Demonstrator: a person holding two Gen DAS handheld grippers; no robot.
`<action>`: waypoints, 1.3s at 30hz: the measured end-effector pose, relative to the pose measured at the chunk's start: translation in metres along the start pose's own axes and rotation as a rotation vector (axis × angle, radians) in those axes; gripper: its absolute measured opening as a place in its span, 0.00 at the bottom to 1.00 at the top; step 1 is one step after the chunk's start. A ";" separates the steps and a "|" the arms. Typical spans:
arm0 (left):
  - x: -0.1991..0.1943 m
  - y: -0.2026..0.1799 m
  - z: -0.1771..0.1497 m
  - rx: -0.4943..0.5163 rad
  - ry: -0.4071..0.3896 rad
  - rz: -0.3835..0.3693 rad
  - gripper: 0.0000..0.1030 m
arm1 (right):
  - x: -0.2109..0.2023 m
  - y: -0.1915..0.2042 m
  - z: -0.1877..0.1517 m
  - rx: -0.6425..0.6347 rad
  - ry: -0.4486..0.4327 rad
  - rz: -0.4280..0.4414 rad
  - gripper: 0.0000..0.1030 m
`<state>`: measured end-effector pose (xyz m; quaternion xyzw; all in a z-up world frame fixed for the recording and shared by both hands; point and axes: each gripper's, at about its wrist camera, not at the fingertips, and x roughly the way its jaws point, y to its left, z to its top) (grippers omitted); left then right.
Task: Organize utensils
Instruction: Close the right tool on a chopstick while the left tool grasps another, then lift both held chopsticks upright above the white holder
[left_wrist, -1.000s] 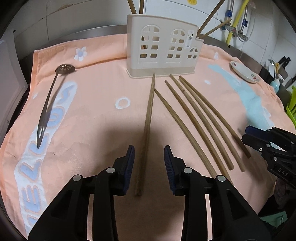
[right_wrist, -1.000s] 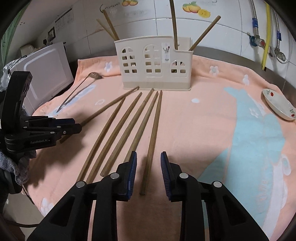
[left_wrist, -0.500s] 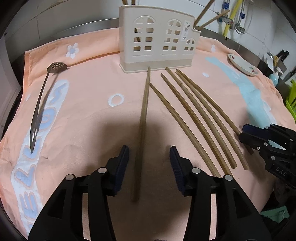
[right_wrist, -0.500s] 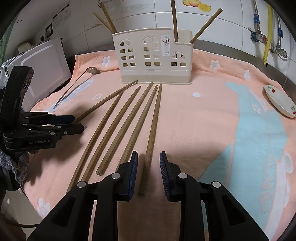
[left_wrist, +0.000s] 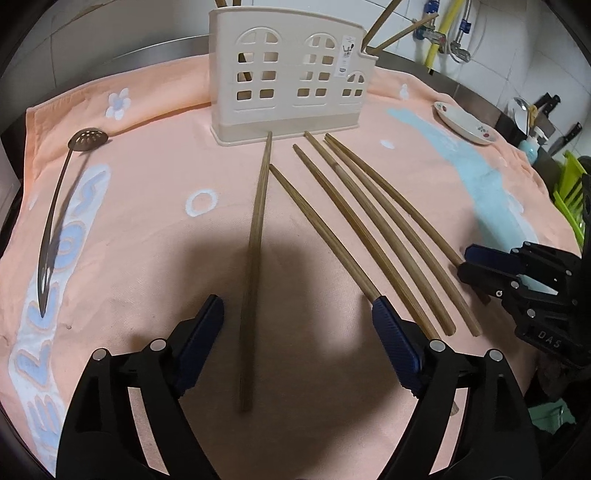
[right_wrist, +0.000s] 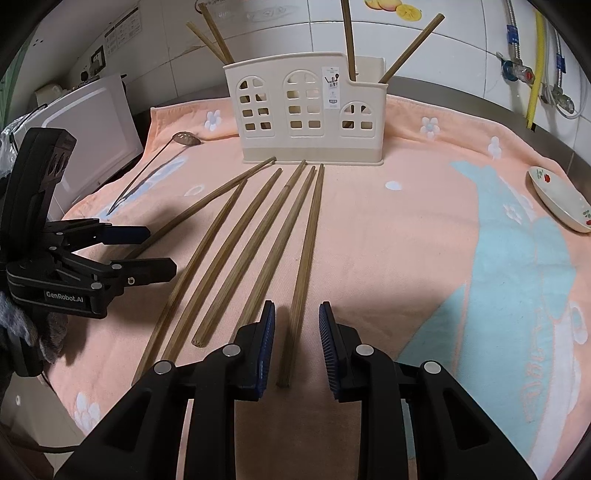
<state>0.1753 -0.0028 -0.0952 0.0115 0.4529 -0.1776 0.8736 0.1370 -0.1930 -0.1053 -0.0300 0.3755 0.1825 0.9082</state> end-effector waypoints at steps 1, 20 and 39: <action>0.000 0.000 0.000 -0.003 0.001 -0.003 0.80 | 0.000 0.000 0.000 -0.001 0.000 0.000 0.23; -0.006 0.010 -0.001 0.002 0.003 0.059 0.27 | 0.002 0.001 -0.003 0.008 0.006 -0.002 0.12; -0.020 0.009 0.002 -0.024 -0.035 0.086 0.06 | -0.006 -0.003 0.001 0.016 -0.021 -0.017 0.07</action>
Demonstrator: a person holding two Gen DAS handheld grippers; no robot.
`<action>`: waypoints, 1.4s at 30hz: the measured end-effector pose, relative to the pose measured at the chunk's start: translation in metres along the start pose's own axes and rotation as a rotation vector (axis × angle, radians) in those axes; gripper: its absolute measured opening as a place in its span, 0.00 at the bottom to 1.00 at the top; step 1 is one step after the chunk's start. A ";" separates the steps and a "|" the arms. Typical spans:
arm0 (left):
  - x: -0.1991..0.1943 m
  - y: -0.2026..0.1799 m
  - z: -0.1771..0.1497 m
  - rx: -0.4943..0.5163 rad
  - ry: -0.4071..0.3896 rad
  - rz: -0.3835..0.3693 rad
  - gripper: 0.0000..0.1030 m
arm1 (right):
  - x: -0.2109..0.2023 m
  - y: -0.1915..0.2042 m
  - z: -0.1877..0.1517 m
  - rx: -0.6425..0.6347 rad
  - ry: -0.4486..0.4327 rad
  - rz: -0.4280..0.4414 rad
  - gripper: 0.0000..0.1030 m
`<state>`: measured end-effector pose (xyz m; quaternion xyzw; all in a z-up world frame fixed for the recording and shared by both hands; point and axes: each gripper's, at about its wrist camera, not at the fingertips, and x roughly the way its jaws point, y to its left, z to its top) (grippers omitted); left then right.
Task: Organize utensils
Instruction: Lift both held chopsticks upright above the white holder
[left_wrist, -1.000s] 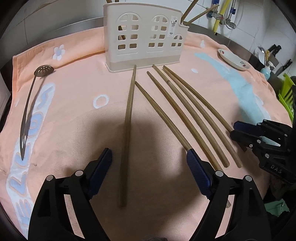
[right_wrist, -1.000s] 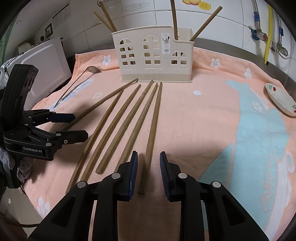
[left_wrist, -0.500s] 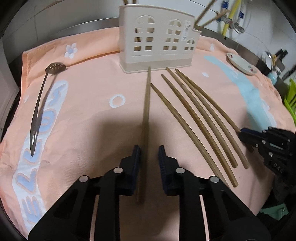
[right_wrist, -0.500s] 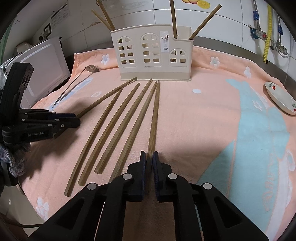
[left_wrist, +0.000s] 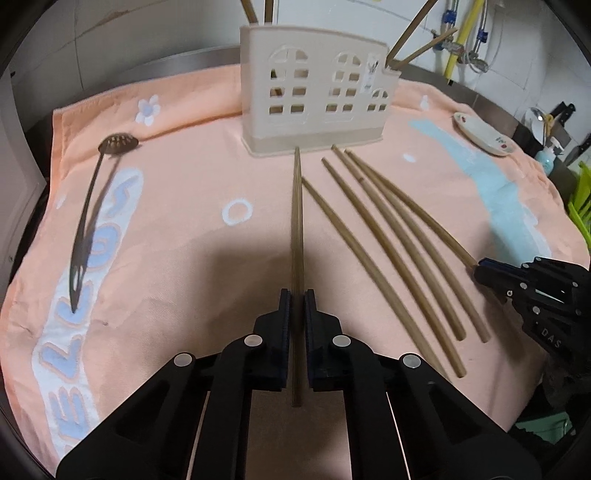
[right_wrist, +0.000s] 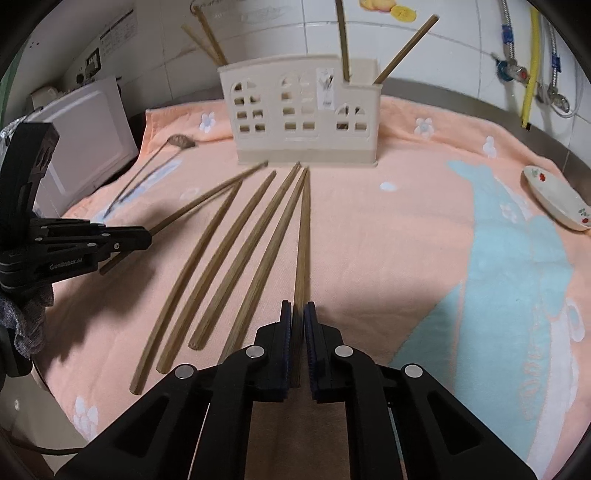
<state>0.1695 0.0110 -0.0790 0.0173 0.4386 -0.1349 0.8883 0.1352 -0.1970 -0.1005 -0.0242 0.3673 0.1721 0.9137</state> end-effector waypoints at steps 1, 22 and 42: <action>-0.004 0.000 0.001 0.001 -0.009 -0.001 0.06 | -0.003 -0.001 0.002 0.003 -0.010 0.001 0.07; -0.071 -0.016 0.066 0.051 -0.213 -0.016 0.05 | -0.088 -0.013 0.116 -0.054 -0.316 -0.027 0.07; -0.148 -0.039 0.145 0.109 -0.461 -0.055 0.05 | -0.140 -0.022 0.209 -0.112 -0.568 -0.105 0.07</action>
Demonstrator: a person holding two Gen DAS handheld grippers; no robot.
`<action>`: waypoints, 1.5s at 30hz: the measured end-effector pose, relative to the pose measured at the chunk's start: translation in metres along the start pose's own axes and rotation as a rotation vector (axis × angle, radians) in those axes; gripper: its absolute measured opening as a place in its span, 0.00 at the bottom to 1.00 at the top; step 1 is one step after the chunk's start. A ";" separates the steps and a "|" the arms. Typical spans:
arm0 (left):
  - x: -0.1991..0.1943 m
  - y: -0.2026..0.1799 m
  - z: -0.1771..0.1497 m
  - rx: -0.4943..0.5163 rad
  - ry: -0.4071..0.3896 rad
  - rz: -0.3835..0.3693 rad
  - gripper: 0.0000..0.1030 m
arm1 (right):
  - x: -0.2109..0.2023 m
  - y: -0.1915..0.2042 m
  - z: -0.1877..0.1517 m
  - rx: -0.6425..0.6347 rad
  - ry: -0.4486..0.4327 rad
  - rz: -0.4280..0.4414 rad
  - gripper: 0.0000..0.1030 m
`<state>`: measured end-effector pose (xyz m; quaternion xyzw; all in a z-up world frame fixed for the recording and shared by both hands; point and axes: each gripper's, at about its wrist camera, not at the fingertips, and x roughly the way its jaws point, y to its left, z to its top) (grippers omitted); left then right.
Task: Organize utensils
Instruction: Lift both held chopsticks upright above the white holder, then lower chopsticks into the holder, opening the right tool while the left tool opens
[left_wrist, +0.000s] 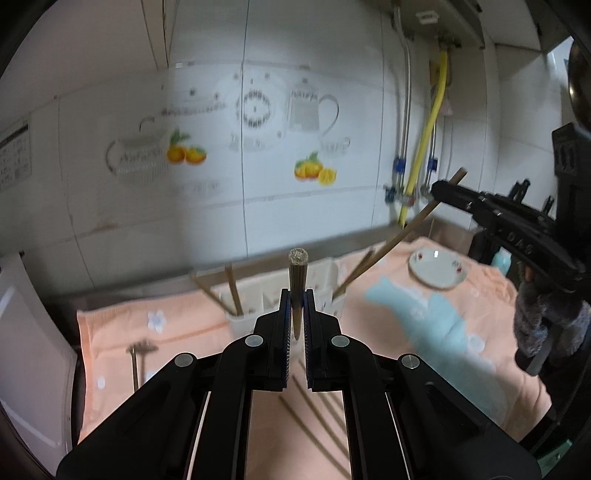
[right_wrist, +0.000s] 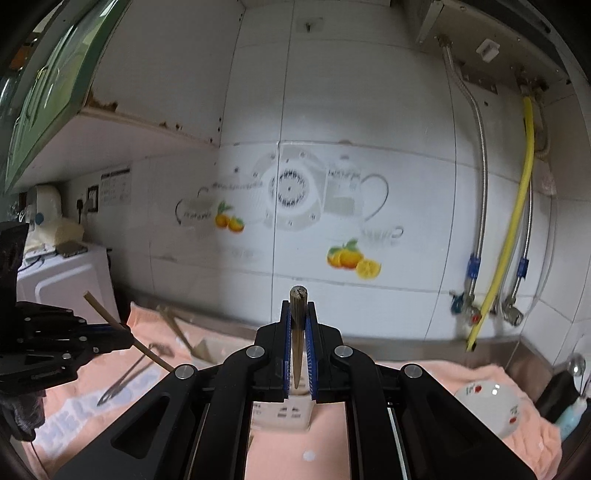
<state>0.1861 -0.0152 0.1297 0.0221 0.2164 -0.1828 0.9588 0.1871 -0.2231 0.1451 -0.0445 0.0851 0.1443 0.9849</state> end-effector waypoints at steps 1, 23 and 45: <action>-0.001 0.000 0.003 -0.004 -0.012 -0.003 0.05 | 0.001 0.000 0.002 0.000 -0.004 0.000 0.07; -0.002 0.039 0.034 -0.138 -0.148 0.013 0.05 | 0.074 -0.013 -0.024 0.034 0.162 0.001 0.07; 0.043 0.040 0.017 -0.097 -0.024 0.083 0.07 | 0.064 -0.010 -0.044 0.026 0.183 0.003 0.51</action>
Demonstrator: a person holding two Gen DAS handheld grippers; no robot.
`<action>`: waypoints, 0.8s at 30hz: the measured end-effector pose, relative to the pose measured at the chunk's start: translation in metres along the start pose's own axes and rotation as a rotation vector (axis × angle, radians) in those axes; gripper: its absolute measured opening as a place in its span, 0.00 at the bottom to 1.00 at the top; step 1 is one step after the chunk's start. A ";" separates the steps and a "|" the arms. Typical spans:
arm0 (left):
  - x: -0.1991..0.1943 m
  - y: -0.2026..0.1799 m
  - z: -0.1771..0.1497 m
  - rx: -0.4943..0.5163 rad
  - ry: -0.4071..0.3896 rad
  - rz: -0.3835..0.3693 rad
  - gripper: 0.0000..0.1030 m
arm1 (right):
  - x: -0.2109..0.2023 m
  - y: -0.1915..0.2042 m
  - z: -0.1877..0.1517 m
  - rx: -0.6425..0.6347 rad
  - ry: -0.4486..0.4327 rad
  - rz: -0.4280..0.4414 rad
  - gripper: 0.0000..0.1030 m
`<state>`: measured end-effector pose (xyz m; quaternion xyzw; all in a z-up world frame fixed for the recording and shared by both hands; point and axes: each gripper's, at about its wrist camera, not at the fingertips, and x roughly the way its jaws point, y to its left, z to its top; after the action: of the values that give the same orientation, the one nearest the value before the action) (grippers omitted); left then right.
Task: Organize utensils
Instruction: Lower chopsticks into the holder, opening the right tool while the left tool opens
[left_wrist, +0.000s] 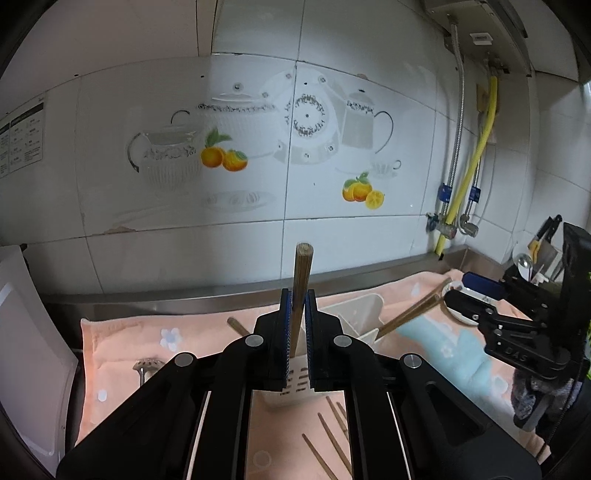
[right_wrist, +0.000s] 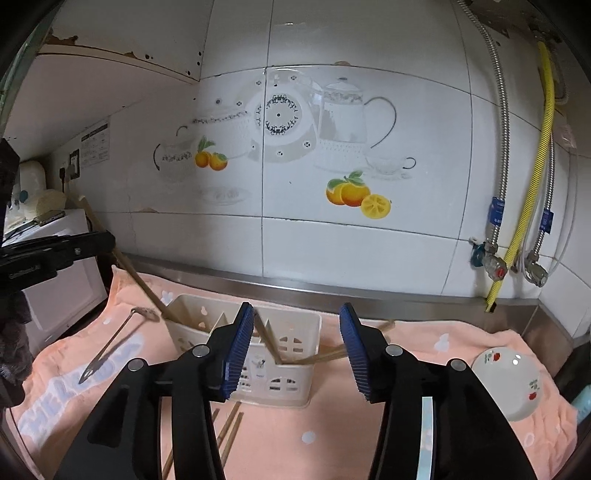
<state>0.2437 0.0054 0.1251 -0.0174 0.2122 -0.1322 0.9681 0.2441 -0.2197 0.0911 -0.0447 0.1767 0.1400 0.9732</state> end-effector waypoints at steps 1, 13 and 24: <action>-0.001 -0.001 -0.001 0.004 0.002 0.001 0.07 | -0.003 0.000 -0.003 0.005 0.001 0.003 0.53; -0.026 -0.010 -0.034 0.039 0.030 0.021 0.34 | -0.032 0.014 -0.051 0.020 0.034 -0.008 0.88; -0.055 -0.026 -0.064 0.087 0.027 0.018 0.64 | -0.046 0.026 -0.091 0.046 0.088 0.023 0.90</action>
<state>0.1625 -0.0043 0.0918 0.0284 0.2193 -0.1329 0.9661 0.1651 -0.2188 0.0210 -0.0265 0.2228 0.1450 0.9636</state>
